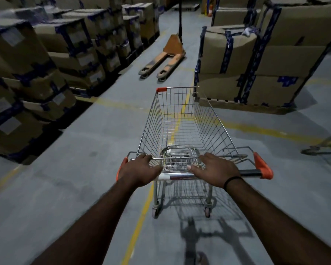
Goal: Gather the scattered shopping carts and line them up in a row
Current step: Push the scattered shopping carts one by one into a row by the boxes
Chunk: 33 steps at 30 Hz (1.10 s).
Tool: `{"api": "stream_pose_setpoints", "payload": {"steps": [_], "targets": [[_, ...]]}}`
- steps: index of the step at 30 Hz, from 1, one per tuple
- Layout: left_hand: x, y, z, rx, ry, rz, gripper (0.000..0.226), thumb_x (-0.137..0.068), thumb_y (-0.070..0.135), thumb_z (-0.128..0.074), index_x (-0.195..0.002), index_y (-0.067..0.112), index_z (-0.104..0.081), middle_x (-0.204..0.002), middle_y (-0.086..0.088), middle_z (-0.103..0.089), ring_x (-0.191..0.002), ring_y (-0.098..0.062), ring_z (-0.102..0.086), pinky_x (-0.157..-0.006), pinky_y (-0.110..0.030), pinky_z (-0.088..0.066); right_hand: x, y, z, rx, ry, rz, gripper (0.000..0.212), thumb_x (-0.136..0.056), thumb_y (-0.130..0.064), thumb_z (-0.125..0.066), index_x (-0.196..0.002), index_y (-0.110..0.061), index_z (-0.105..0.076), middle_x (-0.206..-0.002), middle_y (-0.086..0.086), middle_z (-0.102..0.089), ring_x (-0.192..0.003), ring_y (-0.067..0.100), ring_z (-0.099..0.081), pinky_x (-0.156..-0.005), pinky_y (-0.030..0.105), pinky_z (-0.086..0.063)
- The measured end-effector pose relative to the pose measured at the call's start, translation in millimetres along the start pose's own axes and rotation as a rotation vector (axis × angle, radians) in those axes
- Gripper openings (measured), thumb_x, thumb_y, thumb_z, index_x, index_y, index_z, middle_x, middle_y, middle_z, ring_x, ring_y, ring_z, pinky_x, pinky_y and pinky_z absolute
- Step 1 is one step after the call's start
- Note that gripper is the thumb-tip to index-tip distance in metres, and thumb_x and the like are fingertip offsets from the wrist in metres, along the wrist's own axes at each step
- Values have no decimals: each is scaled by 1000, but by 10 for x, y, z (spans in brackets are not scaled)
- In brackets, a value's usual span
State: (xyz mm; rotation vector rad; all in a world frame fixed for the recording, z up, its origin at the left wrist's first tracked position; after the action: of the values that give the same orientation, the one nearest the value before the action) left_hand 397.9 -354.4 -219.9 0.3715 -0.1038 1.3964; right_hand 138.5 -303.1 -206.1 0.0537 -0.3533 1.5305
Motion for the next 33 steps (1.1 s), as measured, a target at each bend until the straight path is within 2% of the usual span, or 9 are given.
{"api": "stream_pose_setpoints", "payload": {"steps": [3, 7, 10, 13, 20, 25, 33], "targets": [[-402, 168, 89, 47, 12, 65, 83, -84, 80, -34, -152, 33, -39, -163, 11, -32, -145, -14, -38, -123, -49, -6, -480, 211, 201, 0, -7, 53, 99, -77, -92, -19, -152, -30, -35, -165, -4, -22, -145, 20, -35, -113, 43, -37], [-880, 351, 194, 92, 43, 125, 82, -78, 77, -37, -146, 32, -47, -156, 10, -43, -138, -15, -46, -122, -50, -13, -1113, 465, 360, 41, -15, 105, 101, -75, -94, -15, -151, -31, -37, -161, -7, -31, -140, 19, -43, -106, 43, -42], [-1238, 472, 294, 110, 72, 154, 78, -79, 73, -38, -144, 32, -50, -152, 9, -47, -135, -17, -50, -121, -50, -14, -1600, 623, 480, 45, -4, 127, 99, -75, -95, -16, -150, -33, -39, -160, -8, -32, -139, 19, -44, -106, 43, -43], [-1643, 540, 418, 107, 86, 164, 73, -82, 70, -37, -143, 32, -50, -150, 9, -49, -133, -17, -51, -121, -49, -14, -2089, 705, 613, 52, 17, 154, 102, -72, -96, -13, -148, -34, -42, -157, -6, -39, -137, 21, -46, -106, 45, -44], [-2832, 464, 796, 115, 114, 206, 71, -83, 67, -37, -142, 31, -51, -146, 6, -54, -130, -19, -53, -121, -48, -15, -3421, 728, 924, 82, 26, 188, 95, -78, -92, -19, -149, -33, -42, -157, -7, -39, -137, 21, -46, -106, 43, -44], [-3635, 427, 1090, 136, 108, 238, 69, -84, 67, -37, -142, 31, -50, -147, 5, -54, -131, -19, -53, -120, -48, -13, -4302, 717, 1205, 74, 12, 207, 93, -79, -91, -21, -147, -31, -44, -156, -7, -40, -137, 19, -46, -106, 42, -43], [-4645, 374, 1407, 167, 110, 303, 69, -85, 67, -34, -141, 30, -50, -148, 5, -50, -131, -19, -53, -121, -49, -11, -5558, 724, 1548, 96, 14, 266, 108, -67, -99, -8, -146, -35, -44, -153, -10, -43, -133, 20, -51, -104, 43, -45]]}}
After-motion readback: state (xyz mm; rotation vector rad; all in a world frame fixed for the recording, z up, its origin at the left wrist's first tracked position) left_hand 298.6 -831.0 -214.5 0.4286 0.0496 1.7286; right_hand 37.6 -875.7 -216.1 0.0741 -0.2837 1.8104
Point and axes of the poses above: each hand's wrist, its own x-axis away from the middle knuckle, its own z-axis out of the back of the hand, y = z × x, the point moved 4 cm from there along -x, towards the middle knuckle
